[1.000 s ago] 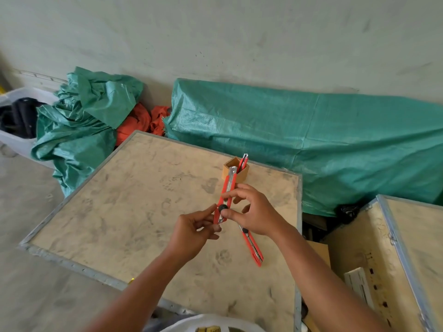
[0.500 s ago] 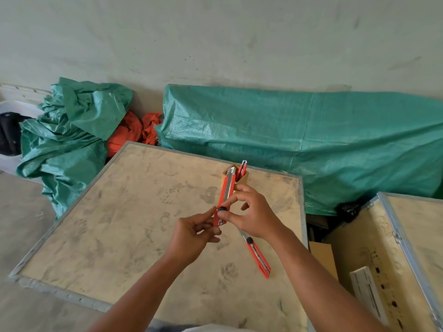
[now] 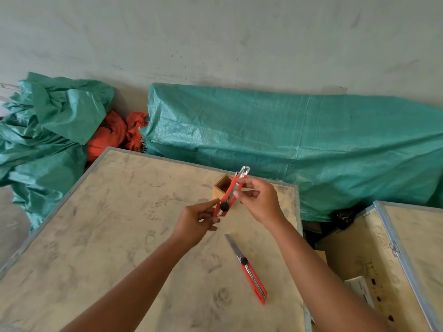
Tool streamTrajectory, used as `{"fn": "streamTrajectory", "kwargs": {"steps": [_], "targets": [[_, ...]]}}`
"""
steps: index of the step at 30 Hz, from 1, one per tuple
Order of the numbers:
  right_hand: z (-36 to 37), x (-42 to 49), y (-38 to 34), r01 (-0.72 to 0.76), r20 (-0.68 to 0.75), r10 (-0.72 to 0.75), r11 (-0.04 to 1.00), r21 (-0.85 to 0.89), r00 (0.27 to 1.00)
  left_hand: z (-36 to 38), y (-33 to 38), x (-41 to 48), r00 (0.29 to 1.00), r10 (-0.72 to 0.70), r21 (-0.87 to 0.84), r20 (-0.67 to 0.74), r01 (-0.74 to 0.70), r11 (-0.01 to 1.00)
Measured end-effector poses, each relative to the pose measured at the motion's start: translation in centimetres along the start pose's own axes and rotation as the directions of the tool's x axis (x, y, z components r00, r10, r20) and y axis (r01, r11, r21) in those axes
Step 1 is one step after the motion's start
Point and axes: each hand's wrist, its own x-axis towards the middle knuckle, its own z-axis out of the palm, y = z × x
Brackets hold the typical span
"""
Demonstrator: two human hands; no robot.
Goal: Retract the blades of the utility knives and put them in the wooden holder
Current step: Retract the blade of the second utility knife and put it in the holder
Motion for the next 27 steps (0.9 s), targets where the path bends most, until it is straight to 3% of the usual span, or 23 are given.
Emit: {"fn": "streamTrajectory", "kwargs": {"steps": [9,12,17,27], "targets": [[0.7,10.0,2.8,-0.037,-0.112,0.026,0.994,-0.101,0.993,2.4,-0.8,12.1,0.998,0.054,0.2,-0.039,-0.045,0.979],[2.4,11.5,4.7,-0.053,-0.156,0.025,0.982,-0.179,0.988,3.1,-1.9,14.1,0.997,0.025,0.291,-0.076,-0.001,0.957],[5.5,12.1,8.6,-0.045,-0.093,0.017,0.949,-0.313,0.996,3.7,-5.4,16.5,0.998,-0.046,0.519,-0.041,0.06,0.852],[6.7,11.7,9.9,-0.017,-0.039,0.003,0.929,-0.369,0.999,4.0,-5.7,16.2,0.999,-0.016,0.491,-0.044,0.036,0.87]]}}
